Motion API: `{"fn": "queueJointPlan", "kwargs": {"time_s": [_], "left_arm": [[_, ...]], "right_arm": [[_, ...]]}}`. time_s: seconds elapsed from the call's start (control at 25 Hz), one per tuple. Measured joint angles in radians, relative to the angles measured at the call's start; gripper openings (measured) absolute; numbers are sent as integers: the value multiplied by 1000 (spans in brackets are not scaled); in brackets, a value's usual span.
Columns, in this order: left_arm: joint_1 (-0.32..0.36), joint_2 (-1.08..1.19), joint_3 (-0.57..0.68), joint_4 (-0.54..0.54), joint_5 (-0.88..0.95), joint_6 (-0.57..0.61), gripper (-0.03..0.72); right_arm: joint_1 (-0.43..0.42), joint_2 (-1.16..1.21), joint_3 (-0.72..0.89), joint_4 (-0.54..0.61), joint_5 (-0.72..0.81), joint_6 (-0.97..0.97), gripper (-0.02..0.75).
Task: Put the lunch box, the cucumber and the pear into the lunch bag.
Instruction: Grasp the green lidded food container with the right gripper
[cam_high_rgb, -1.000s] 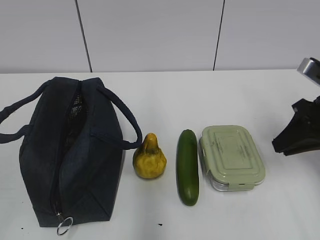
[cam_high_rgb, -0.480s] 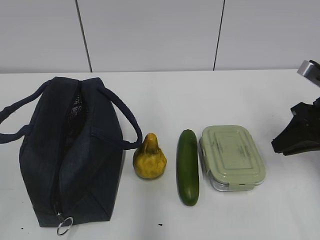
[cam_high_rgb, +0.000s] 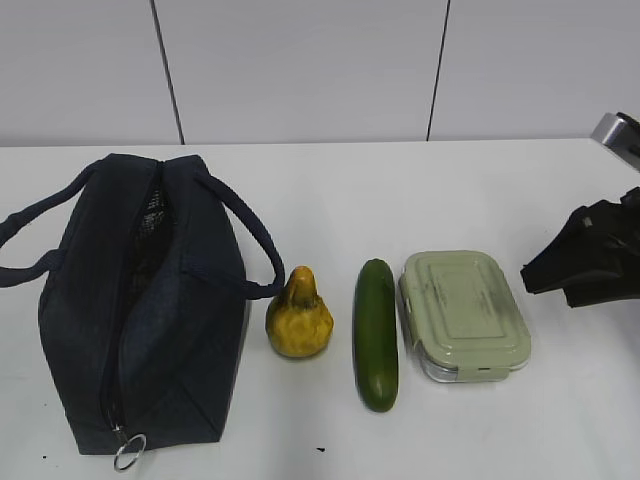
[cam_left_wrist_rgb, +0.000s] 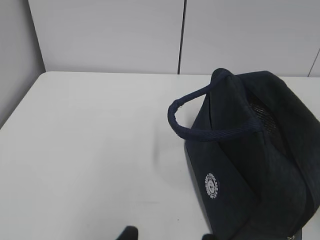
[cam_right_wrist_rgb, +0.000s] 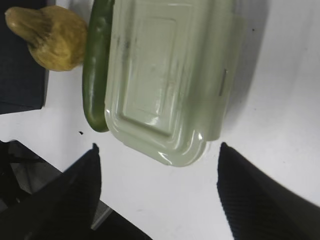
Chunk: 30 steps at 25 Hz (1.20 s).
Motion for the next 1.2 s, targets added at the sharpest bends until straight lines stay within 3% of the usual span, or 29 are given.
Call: {"fn": "queueJointPlan", "kwargs": {"time_s": [0.36, 0.68, 1.2], "left_arm": [[0, 0, 0, 0, 0, 0, 246], [0, 0, 0, 0, 0, 0, 246], [0, 0, 0, 0, 0, 0, 246]], "right_arm": [[0, 128, -72, 56, 78, -102, 580], [0, 228, -202, -43, 116, -46, 587], [0, 374, -256, -1, 119, -52, 588]]}}
